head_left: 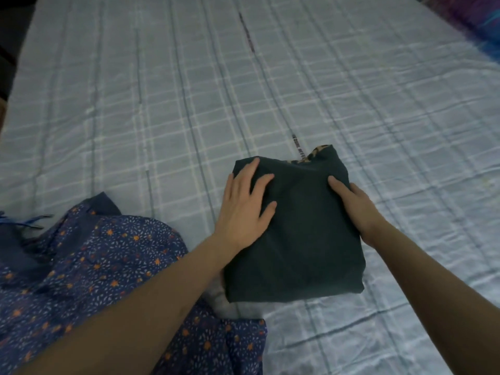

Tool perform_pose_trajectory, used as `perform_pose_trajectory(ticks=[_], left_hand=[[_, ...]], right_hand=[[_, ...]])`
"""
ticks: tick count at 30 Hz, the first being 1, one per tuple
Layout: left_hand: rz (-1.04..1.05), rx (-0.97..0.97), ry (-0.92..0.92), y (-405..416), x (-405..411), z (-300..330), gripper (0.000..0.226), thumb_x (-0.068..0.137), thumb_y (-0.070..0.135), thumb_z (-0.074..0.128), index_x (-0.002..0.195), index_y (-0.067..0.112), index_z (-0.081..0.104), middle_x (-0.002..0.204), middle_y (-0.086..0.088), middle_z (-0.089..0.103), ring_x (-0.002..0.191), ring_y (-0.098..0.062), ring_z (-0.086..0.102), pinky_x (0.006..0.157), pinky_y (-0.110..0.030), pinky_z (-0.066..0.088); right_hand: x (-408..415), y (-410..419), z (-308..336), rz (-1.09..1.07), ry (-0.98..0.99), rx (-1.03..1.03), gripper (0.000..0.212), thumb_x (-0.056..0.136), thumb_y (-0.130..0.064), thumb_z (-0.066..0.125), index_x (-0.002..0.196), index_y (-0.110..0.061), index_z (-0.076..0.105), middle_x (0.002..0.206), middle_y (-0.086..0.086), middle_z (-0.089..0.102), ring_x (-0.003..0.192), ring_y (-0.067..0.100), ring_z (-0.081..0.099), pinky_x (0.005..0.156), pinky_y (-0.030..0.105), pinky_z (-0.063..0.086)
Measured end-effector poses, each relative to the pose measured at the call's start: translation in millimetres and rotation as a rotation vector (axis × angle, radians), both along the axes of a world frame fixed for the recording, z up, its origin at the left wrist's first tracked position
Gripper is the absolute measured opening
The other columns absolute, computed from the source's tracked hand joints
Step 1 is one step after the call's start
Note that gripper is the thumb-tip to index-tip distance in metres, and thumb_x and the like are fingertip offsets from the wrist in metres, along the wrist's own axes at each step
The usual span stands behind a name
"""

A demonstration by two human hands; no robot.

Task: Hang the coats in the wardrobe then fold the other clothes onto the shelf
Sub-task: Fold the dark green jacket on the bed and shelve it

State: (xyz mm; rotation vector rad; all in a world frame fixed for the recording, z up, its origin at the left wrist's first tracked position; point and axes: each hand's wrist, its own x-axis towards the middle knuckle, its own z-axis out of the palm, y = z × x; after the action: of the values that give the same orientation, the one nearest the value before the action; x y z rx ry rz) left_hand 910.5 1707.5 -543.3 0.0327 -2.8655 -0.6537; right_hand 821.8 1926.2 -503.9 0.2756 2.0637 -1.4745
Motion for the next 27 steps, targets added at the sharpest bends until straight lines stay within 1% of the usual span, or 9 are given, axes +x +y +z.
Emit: perform_pose_trajectory(ticks=[2, 4, 6, 9, 12, 15, 19, 23, 27], left_hand=[[-0.090, -0.013, -0.002, 2.2, -25.7, 6.6, 0.054, 0.092, 0.048, 0.052, 0.134, 0.015, 0.048, 0.156, -0.013, 0.024, 0.144, -0.028, 0.023, 0.117, -0.053, 0.019], [-0.166, 0.022, -0.045, 8.0, -54.1, 16.5, 0.062, 0.086, 0.057, 0.057, 0.133, 0.016, 0.048, 0.154, -0.012, 0.027, 0.142, -0.028, 0.024, 0.116, -0.050, 0.022], [-0.243, 0.058, -0.213, 15.0, -81.8, 25.5, 0.085, 0.078, 0.069, 0.060, 0.143, 0.019, 0.037, 0.157, -0.008, 0.023, 0.144, -0.025, 0.020, 0.119, -0.045, 0.019], [-0.259, 0.092, -0.573, 27.2, -112.4, 33.3, 0.114, 0.064, 0.074, 0.070, 0.152, 0.021, 0.021, 0.155, -0.004, 0.031, 0.139, -0.025, 0.034, 0.115, -0.039, 0.029], [-0.229, 0.094, -0.869, 32.1, -124.6, 43.0, 0.076, 0.068, 0.053, 0.081, 0.129, 0.014, 0.055, 0.127, -0.003, 0.061, 0.109, -0.020, 0.059, 0.096, -0.032, 0.048], [-0.302, 0.201, -0.820, 23.7, -120.5, 56.8, 0.024, 0.076, 0.031, 0.081, 0.093, 0.021, 0.067, 0.095, 0.009, 0.072, 0.088, -0.009, 0.067, 0.076, -0.018, 0.051], [-0.361, 0.479, -0.802, 8.5, -110.1, 83.2, 0.021, 0.078, 0.014, 0.080, 0.082, 0.030, 0.066, 0.072, 0.029, 0.068, 0.072, 0.011, 0.064, 0.063, -0.004, 0.045], [-0.337, 0.263, -0.697, 20.0, -124.5, 77.9, 0.030, 0.075, 0.025, 0.082, 0.101, 0.021, 0.068, 0.099, 0.012, 0.070, 0.095, -0.006, 0.065, 0.089, -0.023, 0.051], [-0.259, -0.018, -0.454, 46.8, -119.8, 35.1, 0.048, 0.078, 0.040, 0.076, 0.119, 0.020, 0.063, 0.126, 0.002, 0.056, 0.119, -0.022, 0.049, 0.112, -0.040, 0.025]], right_hand=[[-4.4, 0.4, -0.9, 0.071, -0.090, -0.043, 0.064, 0.082, -0.071, 0.054, 0.131, -0.029, 0.053, 0.122, -0.005, 0.065, 0.102, 0.014, 0.066, 0.084, 0.030, 0.051], [-3.6, 2.0, 0.8, 0.127, -0.157, -0.094, 0.047, 0.091, -0.066, 0.040, 0.117, -0.032, 0.061, 0.107, -0.010, 0.072, 0.090, 0.006, 0.070, 0.073, 0.020, 0.053], [-1.7, 5.7, 2.3, 0.139, -0.163, -0.121, 0.039, 0.098, -0.058, 0.031, 0.103, -0.037, 0.062, 0.090, -0.017, 0.072, 0.078, -0.003, 0.069, 0.059, 0.012, 0.051], [-1.4, 16.2, 0.9, 0.024, -0.058, -0.129, 0.050, 0.099, -0.058, 0.024, 0.105, -0.031, 0.065, 0.096, -0.013, 0.072, 0.081, -0.002, 0.068, 0.064, 0.014, 0.048], [-11.4, 27.2, -3.5, -0.217, -0.052, -0.188, 0.067, 0.097, -0.064, 0.021, 0.101, -0.014, 0.066, 0.079, 0.000, 0.066, 0.083, 0.021, 0.059, 0.066, 0.027, 0.046], [-14.4, 28.7, -10.2, -0.111, -0.273, -0.298, 0.091, 0.088, -0.077, 0.010, 0.115, -0.011, 0.066, 0.094, 0.006, 0.071, 0.093, 0.026, 0.062, 0.081, 0.035, 0.049], [-15.1, 19.2, -12.5, 0.106, -0.544, -0.512, 0.102, 0.082, -0.083, 0.004, 0.123, -0.010, 0.062, 0.123, 0.012, 0.066, 0.114, 0.027, 0.063, 0.102, 0.042, 0.042], [-10.3, 28.2, -3.9, 0.069, -0.496, -0.605, 0.092, 0.083, -0.081, 0.007, 0.127, -0.019, 0.058, 0.126, 0.006, 0.065, 0.115, 0.022, 0.063, 0.100, 0.040, 0.042], [4.0, 38.9, -7.4, -0.052, -0.312, -0.535, 0.055, 0.094, -0.057, 0.042, 0.128, -0.018, 0.059, 0.119, 0.006, 0.069, 0.109, 0.021, 0.066, 0.092, 0.037, 0.049]])
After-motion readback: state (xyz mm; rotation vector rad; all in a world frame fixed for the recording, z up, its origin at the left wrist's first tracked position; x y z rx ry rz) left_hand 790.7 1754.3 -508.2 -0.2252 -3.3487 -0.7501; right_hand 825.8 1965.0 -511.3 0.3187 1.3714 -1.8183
